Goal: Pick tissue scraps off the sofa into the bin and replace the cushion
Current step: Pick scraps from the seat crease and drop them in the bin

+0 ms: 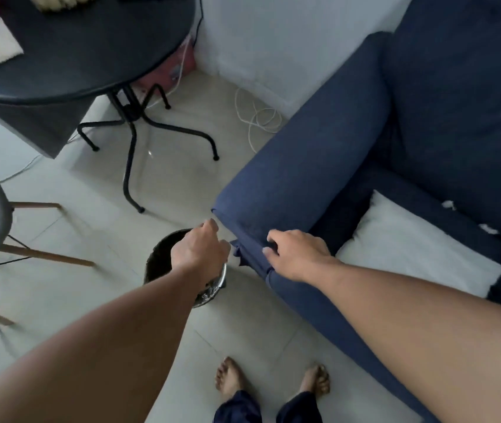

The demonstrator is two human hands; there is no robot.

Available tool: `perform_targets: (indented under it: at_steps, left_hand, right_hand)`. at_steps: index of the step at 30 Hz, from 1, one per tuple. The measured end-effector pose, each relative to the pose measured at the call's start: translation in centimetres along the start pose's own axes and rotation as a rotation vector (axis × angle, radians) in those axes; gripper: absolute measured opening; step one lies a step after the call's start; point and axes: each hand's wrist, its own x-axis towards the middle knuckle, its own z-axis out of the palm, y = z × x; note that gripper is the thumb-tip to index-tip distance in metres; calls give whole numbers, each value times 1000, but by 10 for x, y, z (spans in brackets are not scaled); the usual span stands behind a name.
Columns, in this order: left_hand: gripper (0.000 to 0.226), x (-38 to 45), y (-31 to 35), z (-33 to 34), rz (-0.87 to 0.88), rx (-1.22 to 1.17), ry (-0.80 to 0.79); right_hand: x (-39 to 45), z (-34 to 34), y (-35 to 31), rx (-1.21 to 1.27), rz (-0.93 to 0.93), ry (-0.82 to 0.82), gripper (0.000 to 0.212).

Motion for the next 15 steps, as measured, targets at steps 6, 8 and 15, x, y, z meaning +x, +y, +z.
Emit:
perform_targets:
  at_steps: [6, 8, 15]
  left_hand:
    - [25, -3, 94, 1, 121, 42, -32]
    - [30, -7, 124, 5, 187, 71, -41]
    - [34, -25, 235, 34, 386, 155, -86]
  right_hand:
    - [-42, -16, 87, 46, 140, 115, 32]
    - [-57, -22, 121, 72, 198, 133, 31]
    - [-111, -34, 236, 143, 411, 215, 37]
